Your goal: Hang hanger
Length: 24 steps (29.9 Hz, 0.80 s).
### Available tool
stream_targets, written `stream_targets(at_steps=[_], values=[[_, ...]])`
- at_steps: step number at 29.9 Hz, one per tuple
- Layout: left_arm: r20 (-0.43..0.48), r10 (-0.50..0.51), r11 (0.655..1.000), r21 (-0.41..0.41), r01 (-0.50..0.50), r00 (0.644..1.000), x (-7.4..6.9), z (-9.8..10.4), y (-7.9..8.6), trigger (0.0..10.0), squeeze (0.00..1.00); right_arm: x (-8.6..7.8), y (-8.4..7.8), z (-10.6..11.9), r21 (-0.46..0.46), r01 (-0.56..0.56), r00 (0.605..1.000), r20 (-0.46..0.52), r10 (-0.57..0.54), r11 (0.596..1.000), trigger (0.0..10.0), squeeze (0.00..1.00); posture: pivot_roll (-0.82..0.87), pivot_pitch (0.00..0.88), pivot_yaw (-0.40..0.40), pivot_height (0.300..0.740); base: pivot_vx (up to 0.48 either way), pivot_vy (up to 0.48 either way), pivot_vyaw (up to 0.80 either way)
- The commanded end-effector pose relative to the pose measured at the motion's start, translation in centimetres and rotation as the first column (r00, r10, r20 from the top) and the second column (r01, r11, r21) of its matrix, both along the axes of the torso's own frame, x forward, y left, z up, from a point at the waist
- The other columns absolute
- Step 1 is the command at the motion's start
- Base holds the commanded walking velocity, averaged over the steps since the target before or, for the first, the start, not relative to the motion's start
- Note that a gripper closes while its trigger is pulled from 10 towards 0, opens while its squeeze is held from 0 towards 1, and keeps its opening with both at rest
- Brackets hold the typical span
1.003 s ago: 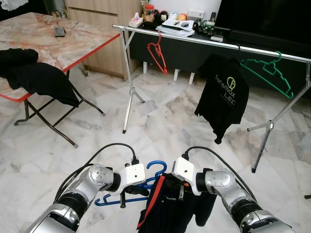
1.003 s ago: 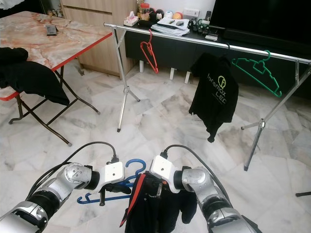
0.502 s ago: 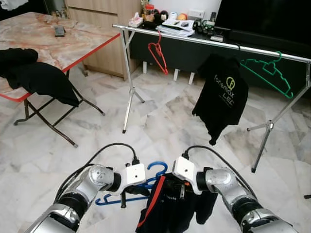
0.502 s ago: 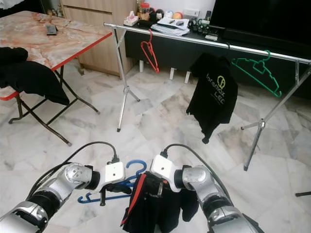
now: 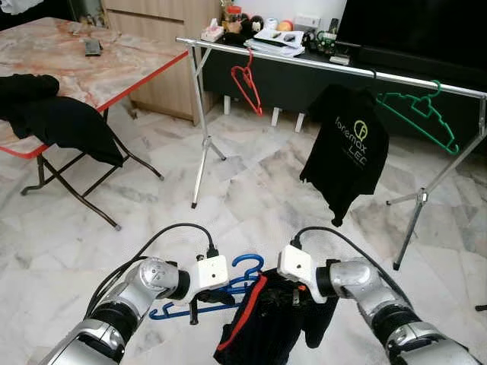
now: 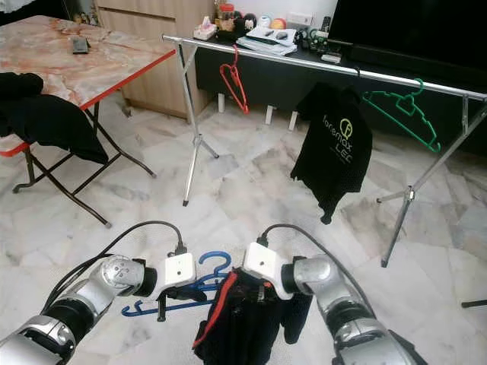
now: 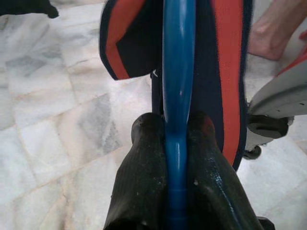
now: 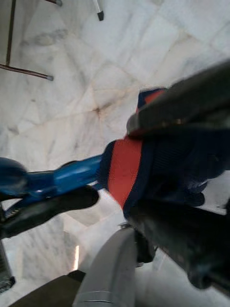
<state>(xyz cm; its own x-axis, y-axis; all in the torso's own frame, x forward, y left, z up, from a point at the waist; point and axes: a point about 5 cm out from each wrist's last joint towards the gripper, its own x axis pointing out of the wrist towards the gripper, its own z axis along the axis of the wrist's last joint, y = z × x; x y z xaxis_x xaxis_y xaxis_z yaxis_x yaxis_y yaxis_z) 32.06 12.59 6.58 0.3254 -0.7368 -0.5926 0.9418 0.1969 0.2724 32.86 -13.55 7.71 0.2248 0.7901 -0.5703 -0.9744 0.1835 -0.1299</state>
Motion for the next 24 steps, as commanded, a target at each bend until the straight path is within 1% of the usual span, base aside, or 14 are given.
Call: stream_targets(at_steps=[1,7,12,13,14,15,16,17,18,20,21,24], values=[[0.026,0.011,1.0,-0.021,-0.01,1.0,0.0,0.2,0.2,0.0,0.0,0.1,-0.2,0.4,-0.042,-0.039,0.999,0.016,0.039,0.998,10.0,1.0,-0.01,0.091,-0.07,0.74,0.0,0.0,0.0],[0.037,0.02,0.999,-0.034,-0.018,0.999,0.0,0.1,0.2,0.0,0.0,0.1,-0.7,0.5,-0.051,-0.035,0.999,0.024,0.037,0.998,10.0,1.0,-0.02,0.088,-0.072,0.74,0.0,0.0,0.0],[0.04,0.029,0.998,-0.057,-0.027,0.999,-0.1,0.1,0.2,0.0,0.0,0.1,-0.7,0.4,-0.054,-0.037,0.999,0.025,0.039,0.998,10.0,1.0,-0.02,0.084,-0.073,0.74,0.0,0.0,0.0],[0.042,0.031,0.998,-0.061,-0.029,0.999,-0.1,0.1,0.2,0.0,0.0,0.1,-0.7,0.4,-0.057,-0.04,0.999,0.028,0.042,0.998,10.0,1.0,-0.02,0.083,-0.073,0.74,0.0,0.0,0.0],[0.045,0.036,0.997,-0.071,-0.033,0.998,-0.1,0.1,0.2,0.0,0.0,0.3,-0.6,0.6,-0.059,-0.031,0.998,0.055,0.034,0.998,10.0,1.0,-0.02,0.08,-0.074,0.74,0.0,0.0,0.0],[0.045,0.036,0.997,-0.071,-0.033,0.998,-0.1,0.1,0.2,0.0,0.0,0.3,-0.6,0.6,-0.059,-0.031,0.998,0.055,0.034,0.998,10.0,1.0,-0.02,0.08,-0.074,0.74,0.0,0.0,0.0],[0.045,0.036,0.997,-0.072,-0.033,0.998,-0.1,0.1,0.2,0.0,0.0,0.4,-0.6,0.8,-0.062,-0.023,0.997,0.075,0.028,0.998,10.0,0.59,-0.02,0.079,-0.074,0.74,0.0,0.0,0.0],[0.045,0.036,0.997,-0.072,-0.033,0.998,-0.2,0.0,0.2,0.0,0.0,0.5,-0.7,0.9,-0.064,-0.018,0.996,0.087,0.024,0.998,10.0,0.59,-0.02,0.078,-0.074,0.74,0.0,0.0,0.0],[0.044,0.037,0.997,-0.072,-0.034,0.998,-0.2,0.0,0.3,0.0,0.0,1.0,-0.9,1.4,-0.065,0.003,0.993,0.119,0.005,0.998,10.0,0.0,-0.02,0.077,-0.074,0.74,0.0,0.0,0.0],[0.043,0.038,0.997,-0.072,-0.035,0.998,-0.3,-0.1,0.3,0.0,0.0,1.2,-1.0,1.8,-0.066,0.009,0.991,0.133,0.0,0.998,10.0,0.0,-0.02,0.076,-0.074,0.74,0.0,0.0,0.0],[0.04,0.041,0.997,-0.072,-0.038,0.998,-0.4,-0.2,0.4,0.0,0.0,1.6,-1.4,2.5,-0.066,0.019,0.987,0.159,-0.008,0.998,10.0,0.0,-0.02,0.074,-0.075,0.74,0.0,0.0,0.0],[0.036,0.046,0.996,-0.073,-0.043,0.998,-0.5,-0.4,0.6,0.0,0.0,2.0,-2.0,3.4,-0.071,0.027,0.982,0.187,-0.014,0.997,10.0,0.0,-0.02,0.074,-0.076,0.74,0.0,0.0,0.0]])
